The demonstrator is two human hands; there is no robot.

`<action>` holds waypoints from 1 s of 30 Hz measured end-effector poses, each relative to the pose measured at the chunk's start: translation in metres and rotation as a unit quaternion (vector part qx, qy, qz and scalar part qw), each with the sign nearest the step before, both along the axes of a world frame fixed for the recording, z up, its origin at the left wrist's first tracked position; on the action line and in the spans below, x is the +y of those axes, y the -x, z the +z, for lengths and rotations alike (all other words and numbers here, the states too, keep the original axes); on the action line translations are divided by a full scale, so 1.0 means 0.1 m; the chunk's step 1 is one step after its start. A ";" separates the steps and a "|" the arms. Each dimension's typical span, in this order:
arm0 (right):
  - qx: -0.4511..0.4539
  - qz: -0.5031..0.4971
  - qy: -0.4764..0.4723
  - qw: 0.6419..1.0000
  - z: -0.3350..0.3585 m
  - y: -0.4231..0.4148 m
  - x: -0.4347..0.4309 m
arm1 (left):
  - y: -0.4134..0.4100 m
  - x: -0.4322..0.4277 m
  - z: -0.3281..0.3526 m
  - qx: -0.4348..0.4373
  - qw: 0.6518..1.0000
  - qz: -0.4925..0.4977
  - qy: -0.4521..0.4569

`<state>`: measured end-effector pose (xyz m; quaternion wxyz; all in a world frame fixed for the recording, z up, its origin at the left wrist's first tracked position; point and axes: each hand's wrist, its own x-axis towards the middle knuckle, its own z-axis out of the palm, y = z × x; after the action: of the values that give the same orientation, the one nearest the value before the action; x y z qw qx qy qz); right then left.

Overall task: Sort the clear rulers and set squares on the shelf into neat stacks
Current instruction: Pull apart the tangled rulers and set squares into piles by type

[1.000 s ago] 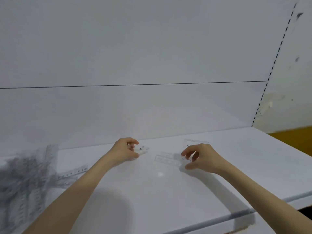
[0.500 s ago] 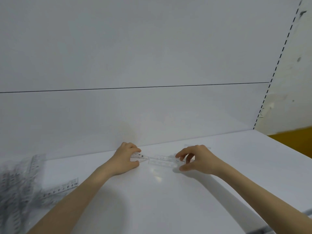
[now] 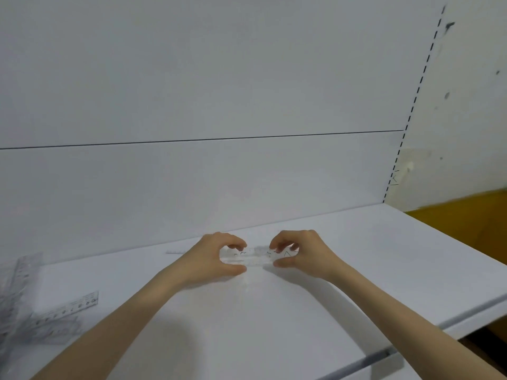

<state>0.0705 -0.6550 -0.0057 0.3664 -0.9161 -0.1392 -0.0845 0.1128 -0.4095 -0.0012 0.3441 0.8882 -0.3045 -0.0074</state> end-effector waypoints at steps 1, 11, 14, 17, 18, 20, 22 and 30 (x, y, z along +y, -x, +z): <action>-0.002 -0.003 0.000 1.000 -0.01 0.03 -0.06 | 0.02 -0.12 0.00 -0.016 1.000 -0.011 -0.004; -0.006 -0.032 0.055 0.998 0.02 0.34 -1.32 | 0.09 -1.33 0.00 -0.069 0.996 -0.057 -0.029; -0.001 -0.032 0.099 0.995 0.04 0.39 -1.94 | 0.08 -1.81 -0.02 -0.069 0.996 -0.054 -0.033; -0.003 -0.043 0.126 0.991 0.04 0.31 -2.58 | 0.08 -2.25 -0.07 -0.074 0.995 -0.022 -0.060; -0.006 -0.051 0.133 0.990 0.03 0.24 -2.79 | 0.09 -2.37 -0.08 -0.080 0.994 0.000 -0.081; -0.008 -0.065 0.144 0.987 0.03 0.06 -3.14 | 0.13 -2.53 -0.10 -0.087 0.989 0.041 -0.115; -0.002 -0.073 0.168 0.983 0.02 -0.14 -3.38 | 0.18 -2.59 -0.12 -0.082 0.986 0.067 -0.125; 0.019 -0.046 0.179 0.983 -0.10 -0.83 -3.47 | 0.43 -2.32 -0.12 -0.057 0.975 0.188 -0.107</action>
<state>0.1531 -1.0024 -0.0154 0.1952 -0.9737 -0.1023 -0.0574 0.0703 -0.6410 -0.0131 0.2246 0.9601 -0.1483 0.0759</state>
